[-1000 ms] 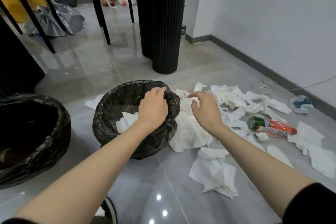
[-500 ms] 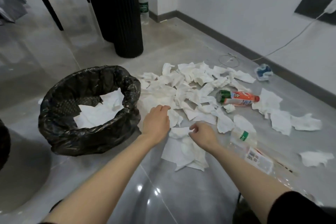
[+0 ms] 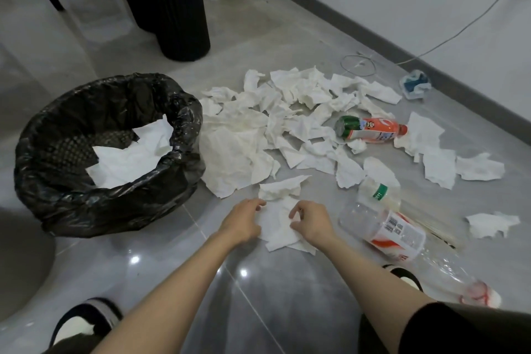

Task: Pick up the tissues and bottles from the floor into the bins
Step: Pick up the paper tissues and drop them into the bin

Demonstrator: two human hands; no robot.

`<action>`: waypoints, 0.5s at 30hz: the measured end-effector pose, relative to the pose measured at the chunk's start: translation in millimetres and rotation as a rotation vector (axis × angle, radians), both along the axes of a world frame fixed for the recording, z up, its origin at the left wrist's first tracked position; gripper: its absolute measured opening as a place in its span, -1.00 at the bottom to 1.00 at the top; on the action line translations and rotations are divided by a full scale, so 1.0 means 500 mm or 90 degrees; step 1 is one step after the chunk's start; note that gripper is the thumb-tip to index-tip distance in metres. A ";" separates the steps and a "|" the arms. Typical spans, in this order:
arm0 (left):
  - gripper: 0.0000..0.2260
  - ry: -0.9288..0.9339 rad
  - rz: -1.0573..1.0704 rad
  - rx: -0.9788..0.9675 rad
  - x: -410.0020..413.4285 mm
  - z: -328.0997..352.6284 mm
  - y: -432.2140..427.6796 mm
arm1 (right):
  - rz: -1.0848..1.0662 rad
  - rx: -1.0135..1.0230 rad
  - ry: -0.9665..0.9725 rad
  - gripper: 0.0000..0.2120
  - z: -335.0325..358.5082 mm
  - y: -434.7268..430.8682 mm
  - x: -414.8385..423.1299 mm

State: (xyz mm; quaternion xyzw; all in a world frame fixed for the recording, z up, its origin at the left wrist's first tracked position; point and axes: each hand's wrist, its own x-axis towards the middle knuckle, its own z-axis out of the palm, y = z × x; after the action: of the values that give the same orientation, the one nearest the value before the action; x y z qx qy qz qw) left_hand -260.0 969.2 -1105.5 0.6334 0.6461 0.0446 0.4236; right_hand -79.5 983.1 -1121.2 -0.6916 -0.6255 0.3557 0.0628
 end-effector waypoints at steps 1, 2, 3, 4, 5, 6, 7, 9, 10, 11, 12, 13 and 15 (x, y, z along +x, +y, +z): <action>-0.42 -0.015 -0.003 -0.011 0.001 0.001 -0.001 | -0.044 0.003 0.039 -0.82 0.006 0.004 0.001; -0.39 -0.030 -0.005 -0.018 0.002 0.002 0.000 | -0.103 -0.003 0.095 -0.82 0.013 0.009 0.001; -0.35 -0.043 -0.007 -0.026 0.003 0.004 0.000 | -0.174 -0.025 0.167 -0.82 0.023 0.014 0.000; -0.31 -0.058 -0.007 -0.031 0.004 0.008 0.000 | -0.248 -0.065 0.251 -0.81 0.035 0.018 -0.002; -0.29 -0.074 -0.004 -0.035 0.003 0.011 -0.001 | -0.310 -0.117 0.339 -0.78 0.049 0.024 -0.005; -0.28 -0.095 0.000 -0.035 0.003 0.016 -0.001 | -0.357 -0.171 0.425 -0.76 0.062 0.029 -0.006; -0.30 -0.122 0.010 -0.034 0.003 0.019 -0.001 | -0.387 -0.216 0.504 -0.75 0.076 0.033 -0.007; -0.42 -0.189 0.050 -0.011 0.000 0.026 -0.003 | -0.412 -0.265 0.604 -0.77 0.092 0.038 -0.003; -0.51 -0.214 0.077 0.010 -0.003 0.029 -0.004 | -0.413 -0.274 0.624 -0.79 0.094 0.040 0.000; -0.60 -0.234 0.103 0.030 -0.006 0.034 -0.004 | -0.411 -0.278 0.635 -0.79 0.095 0.041 0.002; -0.68 -0.252 0.123 0.044 -0.010 0.038 -0.004 | -0.407 -0.283 0.641 -0.79 0.093 0.041 0.002; -0.76 -0.269 0.133 0.052 -0.014 0.042 -0.004 | -0.402 -0.291 0.644 -0.78 0.092 0.039 0.001; -0.83 -0.270 0.144 0.047 -0.023 0.051 -0.003 | -0.379 -0.304 0.625 -0.78 0.092 0.036 -0.004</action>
State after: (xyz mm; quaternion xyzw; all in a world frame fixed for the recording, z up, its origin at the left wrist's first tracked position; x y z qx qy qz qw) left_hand -271.3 967.8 -1079.9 0.5484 0.6073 0.2472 0.5190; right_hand -81.6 1001.3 -1075.3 -0.5873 -0.2074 0.7293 0.2832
